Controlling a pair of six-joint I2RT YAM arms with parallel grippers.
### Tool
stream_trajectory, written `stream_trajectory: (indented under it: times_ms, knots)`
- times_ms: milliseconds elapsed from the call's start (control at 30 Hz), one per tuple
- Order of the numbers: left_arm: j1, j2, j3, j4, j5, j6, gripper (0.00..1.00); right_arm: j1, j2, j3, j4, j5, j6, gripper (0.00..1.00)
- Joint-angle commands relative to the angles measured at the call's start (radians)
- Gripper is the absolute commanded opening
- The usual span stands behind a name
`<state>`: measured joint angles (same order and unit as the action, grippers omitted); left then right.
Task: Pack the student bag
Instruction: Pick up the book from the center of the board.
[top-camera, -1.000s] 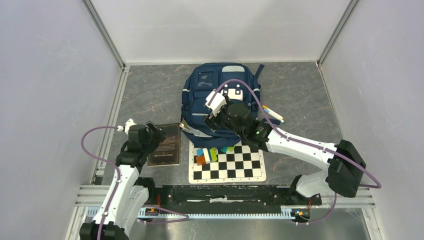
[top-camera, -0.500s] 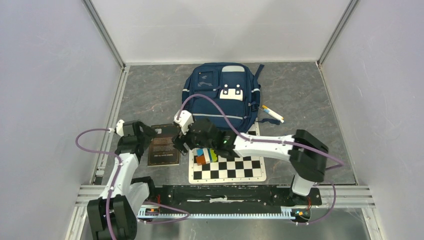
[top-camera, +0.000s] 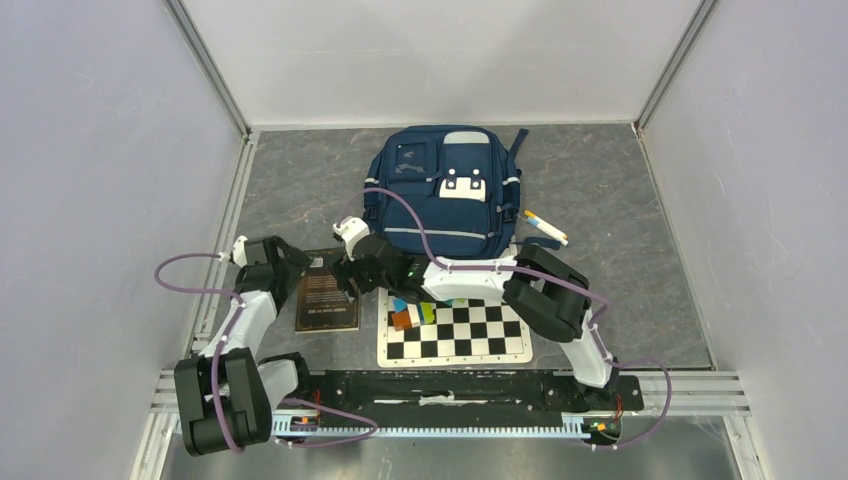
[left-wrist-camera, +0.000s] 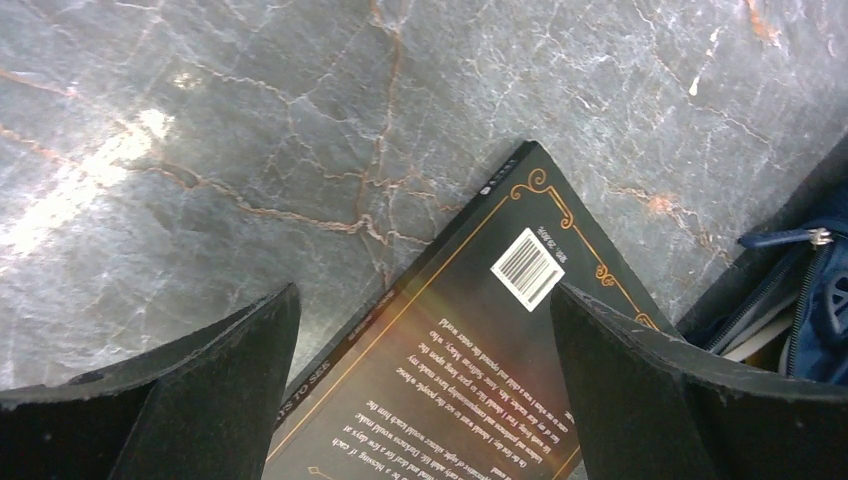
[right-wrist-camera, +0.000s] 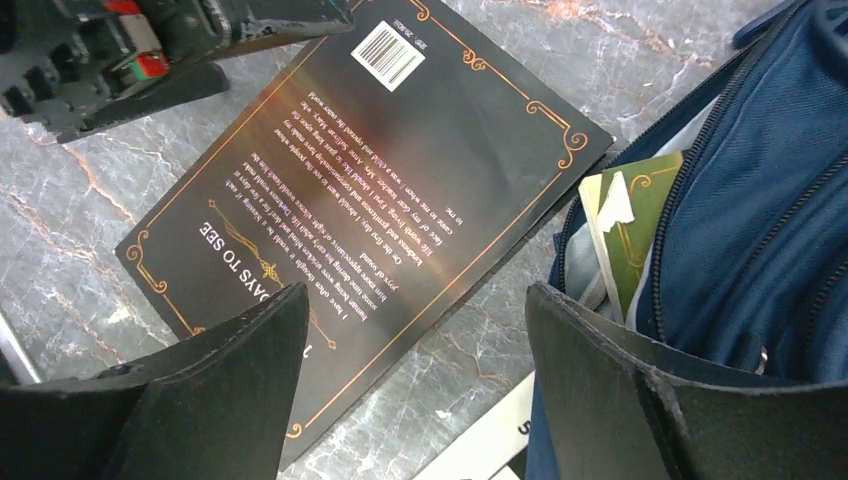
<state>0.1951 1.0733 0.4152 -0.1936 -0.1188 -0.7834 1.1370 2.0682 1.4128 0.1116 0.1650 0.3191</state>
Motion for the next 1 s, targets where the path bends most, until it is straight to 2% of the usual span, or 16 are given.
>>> stream_trajectory:
  times_ms: [0, 333, 667, 967]
  knots:
    - [0.004, 0.018, 0.017, 0.047, 0.064, 0.022, 1.0, -0.022, 0.063, 0.084, -0.027, -0.003, 0.078, 0.8]
    - [0.004, 0.019, -0.012, 0.071, 0.164, 0.009, 0.91, -0.021, 0.206, 0.184, -0.077, -0.024, 0.106, 0.8]
    - [0.004, -0.005, -0.074, 0.089, 0.23, -0.021, 0.77, -0.001, 0.287, 0.263, -0.088, -0.066, 0.156, 0.82]
    - [0.004, -0.184, -0.15, 0.023, 0.22, -0.106, 0.74, 0.008, 0.342, 0.309, -0.11, -0.091, 0.153, 0.84]
